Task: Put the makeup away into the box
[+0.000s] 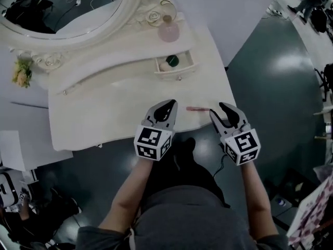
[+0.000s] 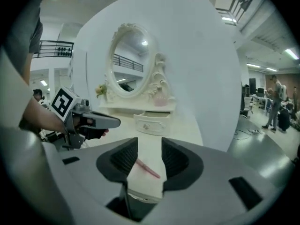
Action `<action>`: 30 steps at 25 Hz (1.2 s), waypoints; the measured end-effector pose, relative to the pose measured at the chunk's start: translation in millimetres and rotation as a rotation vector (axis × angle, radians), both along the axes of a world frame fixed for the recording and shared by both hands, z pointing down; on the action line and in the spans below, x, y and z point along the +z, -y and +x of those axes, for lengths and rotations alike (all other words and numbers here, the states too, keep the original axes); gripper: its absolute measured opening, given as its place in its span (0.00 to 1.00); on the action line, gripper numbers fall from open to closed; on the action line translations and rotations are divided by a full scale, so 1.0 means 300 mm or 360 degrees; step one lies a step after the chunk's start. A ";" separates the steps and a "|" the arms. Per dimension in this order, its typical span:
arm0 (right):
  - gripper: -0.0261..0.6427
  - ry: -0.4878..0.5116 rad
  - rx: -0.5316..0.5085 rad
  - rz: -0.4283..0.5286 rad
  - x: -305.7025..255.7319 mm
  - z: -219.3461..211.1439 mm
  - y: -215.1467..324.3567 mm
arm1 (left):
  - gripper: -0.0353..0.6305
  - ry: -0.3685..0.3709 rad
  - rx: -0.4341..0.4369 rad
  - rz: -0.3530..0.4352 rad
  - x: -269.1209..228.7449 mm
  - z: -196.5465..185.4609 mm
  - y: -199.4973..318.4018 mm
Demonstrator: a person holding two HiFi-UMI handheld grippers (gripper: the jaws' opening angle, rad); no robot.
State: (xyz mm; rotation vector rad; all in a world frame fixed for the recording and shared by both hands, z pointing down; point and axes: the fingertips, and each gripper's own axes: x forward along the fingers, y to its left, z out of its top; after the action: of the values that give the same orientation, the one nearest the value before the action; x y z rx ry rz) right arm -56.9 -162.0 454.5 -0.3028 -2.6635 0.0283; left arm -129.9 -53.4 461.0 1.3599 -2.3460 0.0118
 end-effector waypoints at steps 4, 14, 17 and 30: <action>0.28 -0.0101 -0.0255 0.0126 0.059 -0.031 -0.052 | 0.06 -0.0026 -0.0140 -0.0005 0.020 -0.007 -0.075; 0.28 -0.0324 -0.0721 0.0387 0.187 -0.061 -0.138 | 0.06 -0.0064 -0.0307 -0.0018 0.052 -0.008 -0.183; 0.25 -0.0382 -0.0800 0.0439 0.218 -0.058 -0.146 | 0.06 -0.0053 -0.0336 -0.0017 0.046 -0.013 -0.202; 0.22 -0.0655 -0.0971 0.0639 0.337 -0.066 -0.139 | 0.06 -0.0089 -0.0376 -0.0004 0.069 -0.042 -0.239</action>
State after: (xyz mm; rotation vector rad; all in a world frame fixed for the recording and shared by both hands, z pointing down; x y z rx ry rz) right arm -76.7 -120.3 555.5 -0.8510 -2.0177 -0.5620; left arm -142.5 18.2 481.6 1.0600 -2.4426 -0.0918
